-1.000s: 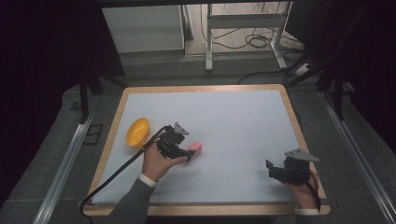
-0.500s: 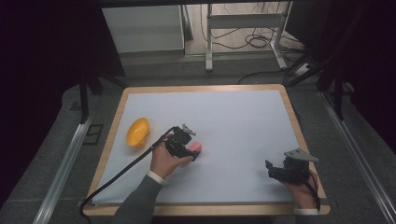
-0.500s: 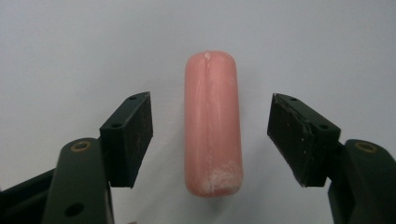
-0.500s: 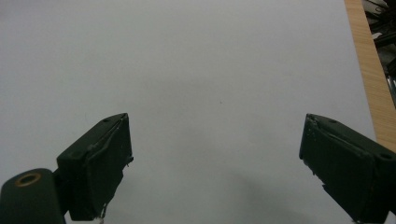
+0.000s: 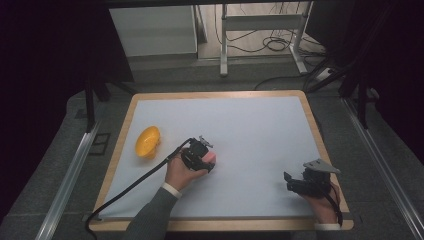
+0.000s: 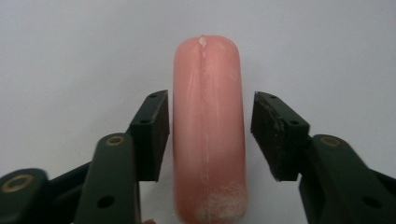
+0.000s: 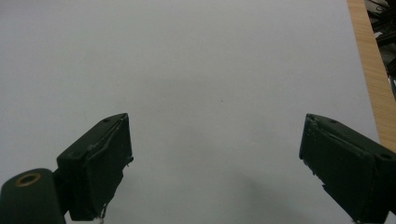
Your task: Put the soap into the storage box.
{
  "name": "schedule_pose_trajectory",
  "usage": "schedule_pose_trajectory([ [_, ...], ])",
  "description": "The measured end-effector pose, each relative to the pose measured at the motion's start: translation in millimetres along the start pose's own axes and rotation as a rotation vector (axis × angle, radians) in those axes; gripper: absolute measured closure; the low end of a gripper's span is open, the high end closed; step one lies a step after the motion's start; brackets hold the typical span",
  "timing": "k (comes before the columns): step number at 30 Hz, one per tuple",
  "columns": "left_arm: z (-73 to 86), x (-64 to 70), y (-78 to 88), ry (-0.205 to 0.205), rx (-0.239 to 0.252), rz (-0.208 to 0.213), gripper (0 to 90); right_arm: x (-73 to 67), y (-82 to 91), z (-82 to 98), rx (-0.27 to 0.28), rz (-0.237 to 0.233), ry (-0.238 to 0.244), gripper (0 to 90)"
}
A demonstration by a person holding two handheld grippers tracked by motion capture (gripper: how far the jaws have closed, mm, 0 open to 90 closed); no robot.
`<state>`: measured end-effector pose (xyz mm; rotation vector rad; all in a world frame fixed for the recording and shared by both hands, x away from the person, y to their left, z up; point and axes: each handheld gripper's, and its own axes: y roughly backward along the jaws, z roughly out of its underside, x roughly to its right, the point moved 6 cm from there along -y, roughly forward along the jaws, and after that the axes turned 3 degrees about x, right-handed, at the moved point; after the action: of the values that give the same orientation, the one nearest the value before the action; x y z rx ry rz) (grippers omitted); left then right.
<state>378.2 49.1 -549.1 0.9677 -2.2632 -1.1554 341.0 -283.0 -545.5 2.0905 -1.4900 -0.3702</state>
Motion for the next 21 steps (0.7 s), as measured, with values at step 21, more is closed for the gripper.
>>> schedule_pose_trajectory([
  [21,-4.3,-2.6,26.4,-0.011,0.081,-0.007,60.3,4.6,4.2,-3.1,0.034,0.021,-0.006,9.1],
])
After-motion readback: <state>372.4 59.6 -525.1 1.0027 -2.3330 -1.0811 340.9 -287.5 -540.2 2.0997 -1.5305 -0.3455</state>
